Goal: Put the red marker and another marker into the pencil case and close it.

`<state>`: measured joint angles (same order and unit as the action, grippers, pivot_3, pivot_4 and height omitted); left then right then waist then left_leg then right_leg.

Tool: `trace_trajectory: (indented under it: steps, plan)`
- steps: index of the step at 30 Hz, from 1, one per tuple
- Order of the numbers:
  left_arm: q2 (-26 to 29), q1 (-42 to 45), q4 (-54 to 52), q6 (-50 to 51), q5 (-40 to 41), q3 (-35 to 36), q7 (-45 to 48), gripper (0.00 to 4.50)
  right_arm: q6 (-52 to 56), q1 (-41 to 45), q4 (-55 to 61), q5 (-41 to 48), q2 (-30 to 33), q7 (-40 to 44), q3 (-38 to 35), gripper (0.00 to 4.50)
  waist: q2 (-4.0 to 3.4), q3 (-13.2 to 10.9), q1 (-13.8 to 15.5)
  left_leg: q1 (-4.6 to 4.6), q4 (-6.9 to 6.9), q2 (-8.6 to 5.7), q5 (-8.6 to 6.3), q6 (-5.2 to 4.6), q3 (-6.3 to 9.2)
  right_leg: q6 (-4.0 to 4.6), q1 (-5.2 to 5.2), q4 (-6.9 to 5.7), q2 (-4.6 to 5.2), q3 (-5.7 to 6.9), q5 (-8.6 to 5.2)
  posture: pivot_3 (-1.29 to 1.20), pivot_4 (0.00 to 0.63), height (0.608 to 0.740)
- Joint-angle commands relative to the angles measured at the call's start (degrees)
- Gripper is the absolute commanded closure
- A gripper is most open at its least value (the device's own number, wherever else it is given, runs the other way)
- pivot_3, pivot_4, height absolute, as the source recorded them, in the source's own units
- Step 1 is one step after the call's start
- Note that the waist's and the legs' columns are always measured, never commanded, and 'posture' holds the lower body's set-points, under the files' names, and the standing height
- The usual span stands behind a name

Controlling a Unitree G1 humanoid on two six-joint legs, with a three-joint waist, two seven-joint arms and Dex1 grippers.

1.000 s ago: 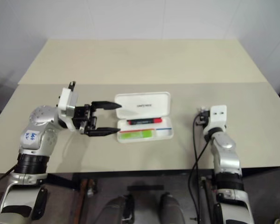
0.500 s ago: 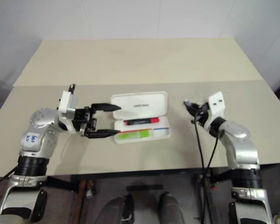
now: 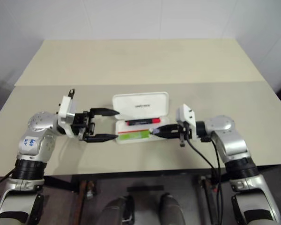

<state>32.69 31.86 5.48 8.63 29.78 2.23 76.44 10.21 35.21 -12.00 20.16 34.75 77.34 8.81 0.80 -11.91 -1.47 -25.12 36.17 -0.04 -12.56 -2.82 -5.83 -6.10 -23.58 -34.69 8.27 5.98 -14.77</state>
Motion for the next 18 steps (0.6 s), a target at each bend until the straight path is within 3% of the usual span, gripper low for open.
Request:
trace_trajectory:
  steps: [1,18]
  plan:
    - [1.0,-0.1,-0.8,-0.6,0.2,1.0,0.1,0.6,-3.9,4.0,-5.7,-1.5,-0.9,3.3,0.4,4.15,0.0,0.0,0.0,0.0,0.0,0.0,0.02,0.03,-0.01,0.0,-0.01,0.01,0.0,0.0,0.0,0.0,0.15,0.74]
    - [2.8,-1.9,-3.2,0.4,1.2,2.1,-1.4,0.6,-16.7,9.7,-24.5,-7.2,0.0,11.4,0.1,4.15,0.0,0.0,-0.2,0.01,0.0,-0.04,0.03,0.09,-0.06,-0.01,-0.02,-0.01,0.06,-0.02,0.01,0.0,0.15,0.74]
